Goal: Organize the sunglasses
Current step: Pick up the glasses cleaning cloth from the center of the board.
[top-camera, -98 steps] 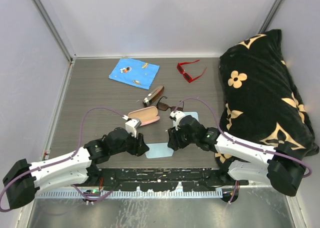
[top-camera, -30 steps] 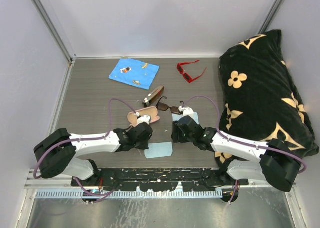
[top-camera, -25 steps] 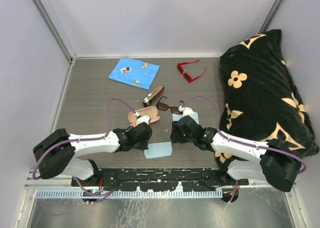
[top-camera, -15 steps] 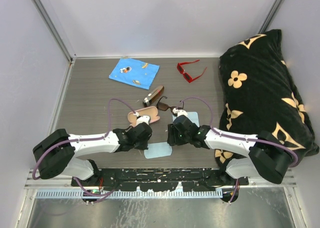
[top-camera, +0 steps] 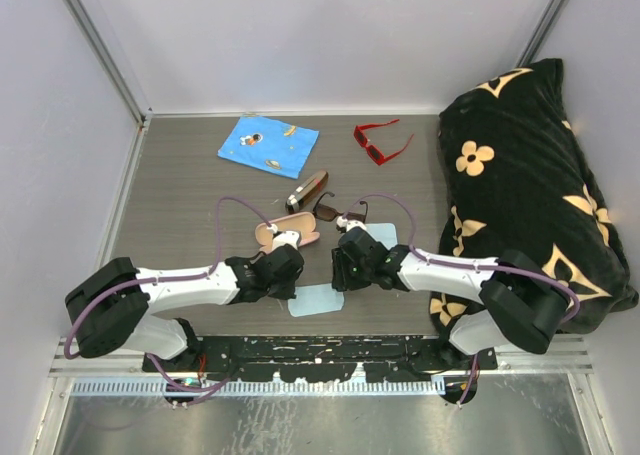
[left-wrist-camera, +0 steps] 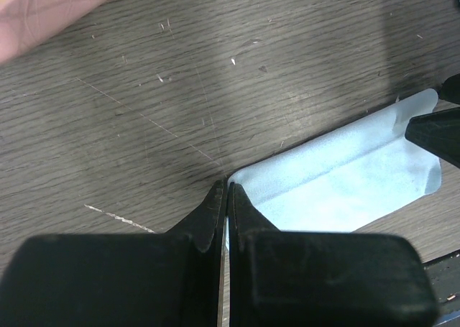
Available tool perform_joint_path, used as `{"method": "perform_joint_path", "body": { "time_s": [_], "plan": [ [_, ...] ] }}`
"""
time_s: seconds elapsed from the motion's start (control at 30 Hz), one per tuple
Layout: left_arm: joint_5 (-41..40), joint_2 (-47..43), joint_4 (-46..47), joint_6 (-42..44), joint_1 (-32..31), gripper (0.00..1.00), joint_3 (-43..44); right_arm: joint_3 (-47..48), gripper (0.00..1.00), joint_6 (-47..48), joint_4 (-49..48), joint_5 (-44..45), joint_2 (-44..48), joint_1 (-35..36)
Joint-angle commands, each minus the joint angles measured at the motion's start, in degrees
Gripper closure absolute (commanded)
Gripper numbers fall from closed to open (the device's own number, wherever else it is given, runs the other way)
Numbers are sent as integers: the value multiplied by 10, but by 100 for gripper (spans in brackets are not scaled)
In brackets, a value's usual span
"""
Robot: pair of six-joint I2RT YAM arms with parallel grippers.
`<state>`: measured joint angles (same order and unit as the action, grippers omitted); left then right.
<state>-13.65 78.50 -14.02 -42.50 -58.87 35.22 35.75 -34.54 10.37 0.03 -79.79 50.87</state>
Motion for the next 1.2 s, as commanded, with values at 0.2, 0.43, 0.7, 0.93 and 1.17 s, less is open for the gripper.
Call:
{"method": "perform_joint_path", "body": {
  "time_s": [0.2, 0.43, 0.7, 0.93, 1.17],
  "plan": [
    [2, -19, 5, 10, -4, 100, -2, 27, 64, 1, -1, 5, -19, -2],
    [4, -20, 8, 10, -3, 100, -3, 25, 77, 6, 2, 13, -19, -2],
    [9, -52, 20, 1, -3, 100, -7, 13, 96, 34, -23, 6, 14, -2],
    [-12, -106, 0, -3, -2, 100, 1, 13, 99, 53, -61, -6, 55, -2],
    [-41, -145, -31, -8, 1, 100, 13, 32, 100, 65, -73, 0, 73, -2]
  ]
}}
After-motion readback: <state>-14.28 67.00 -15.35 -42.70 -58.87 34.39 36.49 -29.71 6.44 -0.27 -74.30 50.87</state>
